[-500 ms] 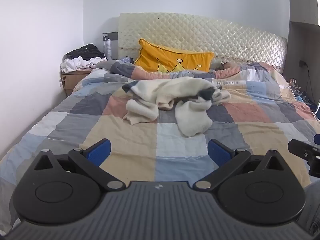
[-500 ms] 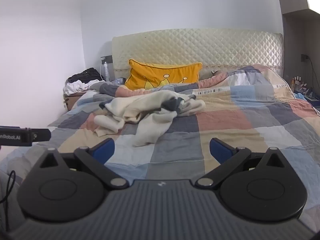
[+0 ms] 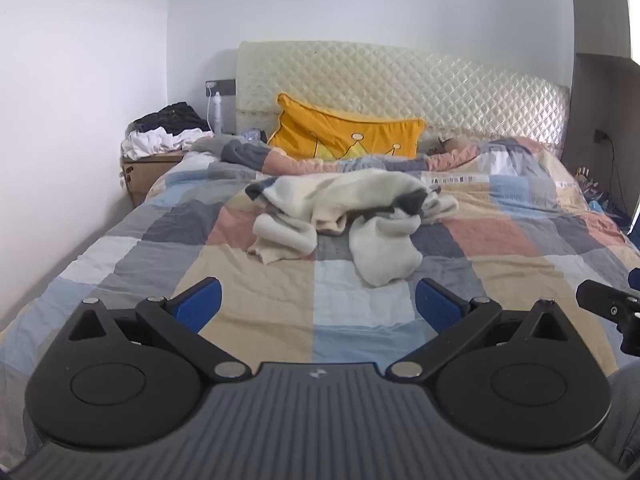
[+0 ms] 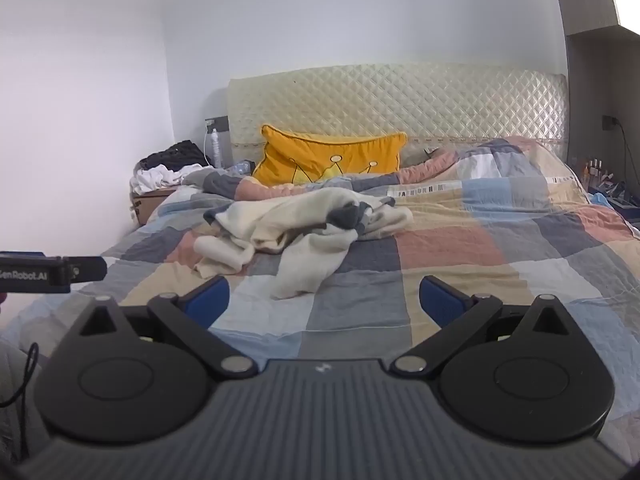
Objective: Fold large clothes
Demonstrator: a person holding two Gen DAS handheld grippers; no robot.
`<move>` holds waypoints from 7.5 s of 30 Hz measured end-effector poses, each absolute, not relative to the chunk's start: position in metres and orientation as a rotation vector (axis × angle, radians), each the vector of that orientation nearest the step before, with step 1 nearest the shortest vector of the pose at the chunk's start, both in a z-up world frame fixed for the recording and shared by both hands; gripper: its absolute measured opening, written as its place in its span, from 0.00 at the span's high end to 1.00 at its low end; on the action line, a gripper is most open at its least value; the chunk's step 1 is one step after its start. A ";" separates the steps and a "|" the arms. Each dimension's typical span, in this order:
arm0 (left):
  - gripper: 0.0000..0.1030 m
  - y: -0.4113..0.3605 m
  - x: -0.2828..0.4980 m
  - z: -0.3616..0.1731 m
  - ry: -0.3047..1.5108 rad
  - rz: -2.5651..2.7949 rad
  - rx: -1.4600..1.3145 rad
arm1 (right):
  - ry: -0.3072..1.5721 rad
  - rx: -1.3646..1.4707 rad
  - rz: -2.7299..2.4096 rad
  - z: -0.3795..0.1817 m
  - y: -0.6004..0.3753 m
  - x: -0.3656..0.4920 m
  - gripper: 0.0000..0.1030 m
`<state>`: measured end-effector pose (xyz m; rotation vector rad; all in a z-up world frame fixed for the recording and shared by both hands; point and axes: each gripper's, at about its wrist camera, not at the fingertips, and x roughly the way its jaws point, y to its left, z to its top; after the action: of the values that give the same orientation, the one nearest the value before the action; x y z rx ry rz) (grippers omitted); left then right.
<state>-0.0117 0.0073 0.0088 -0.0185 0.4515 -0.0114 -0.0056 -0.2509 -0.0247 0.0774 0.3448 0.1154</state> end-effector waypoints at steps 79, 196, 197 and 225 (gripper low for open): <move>0.00 0.005 -0.006 -0.003 0.468 -0.088 -0.050 | 0.346 0.113 0.090 -0.021 -0.245 -0.012 0.00; 0.84 0.307 0.183 0.042 0.224 0.264 -0.632 | 0.297 0.034 -0.292 0.012 -0.418 0.183 0.79; 0.84 0.312 0.179 0.050 0.217 0.268 -0.632 | 0.285 0.033 -0.298 0.021 -0.425 0.182 0.79; 0.83 0.419 0.338 0.021 0.462 0.494 -0.541 | 0.416 -0.011 -0.615 0.046 -0.568 0.324 0.79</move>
<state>0.3380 0.4190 0.0205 -0.5410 0.4623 0.4940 0.3235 -0.5678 0.0465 -0.0113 0.4164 -0.6147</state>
